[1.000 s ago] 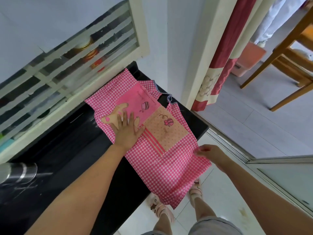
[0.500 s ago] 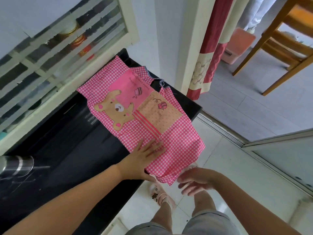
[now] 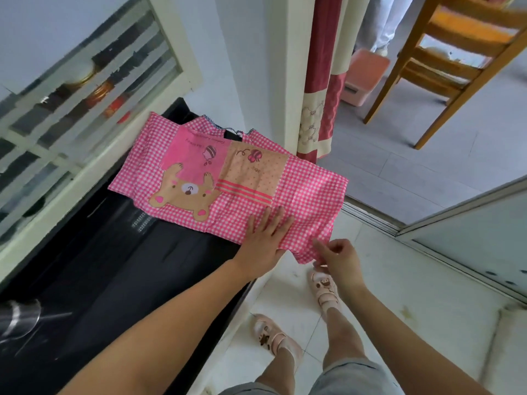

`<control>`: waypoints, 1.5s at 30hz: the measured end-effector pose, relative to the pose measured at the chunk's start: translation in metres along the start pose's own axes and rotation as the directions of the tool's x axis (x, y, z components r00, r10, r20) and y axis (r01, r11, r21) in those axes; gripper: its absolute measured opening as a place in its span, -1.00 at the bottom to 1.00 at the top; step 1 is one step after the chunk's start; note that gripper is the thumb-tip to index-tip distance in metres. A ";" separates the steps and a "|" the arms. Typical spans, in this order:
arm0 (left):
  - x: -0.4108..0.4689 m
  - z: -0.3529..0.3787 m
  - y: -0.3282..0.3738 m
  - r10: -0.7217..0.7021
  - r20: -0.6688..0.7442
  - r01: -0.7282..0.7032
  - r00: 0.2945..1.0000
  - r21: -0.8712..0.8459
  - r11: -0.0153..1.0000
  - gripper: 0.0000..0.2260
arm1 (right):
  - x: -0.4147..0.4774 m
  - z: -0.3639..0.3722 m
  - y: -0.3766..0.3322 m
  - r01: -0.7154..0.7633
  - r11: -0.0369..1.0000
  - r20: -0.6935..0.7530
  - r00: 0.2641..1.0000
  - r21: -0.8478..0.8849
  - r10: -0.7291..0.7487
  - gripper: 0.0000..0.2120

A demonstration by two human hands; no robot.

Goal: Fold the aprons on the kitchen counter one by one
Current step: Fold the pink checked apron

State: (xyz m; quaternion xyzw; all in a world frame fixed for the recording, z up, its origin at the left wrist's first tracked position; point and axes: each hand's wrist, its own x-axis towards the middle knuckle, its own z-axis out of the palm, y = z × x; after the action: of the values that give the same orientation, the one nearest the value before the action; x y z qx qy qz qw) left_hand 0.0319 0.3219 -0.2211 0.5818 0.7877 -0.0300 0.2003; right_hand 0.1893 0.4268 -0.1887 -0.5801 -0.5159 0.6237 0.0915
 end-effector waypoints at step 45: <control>-0.021 -0.030 0.006 -0.075 -0.061 0.033 0.995 -0.523 0.852 -0.55 | 0.008 -0.006 -0.030 -0.537 0.601 0.548 0.815 0.592 0.189 -0.49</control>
State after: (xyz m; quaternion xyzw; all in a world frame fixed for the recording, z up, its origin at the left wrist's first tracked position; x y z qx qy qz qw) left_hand 0.0342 0.3136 -0.1848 0.4842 0.7897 0.2017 0.3182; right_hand 0.1775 0.4493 -0.1698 -0.4371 -0.0999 0.8915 0.0640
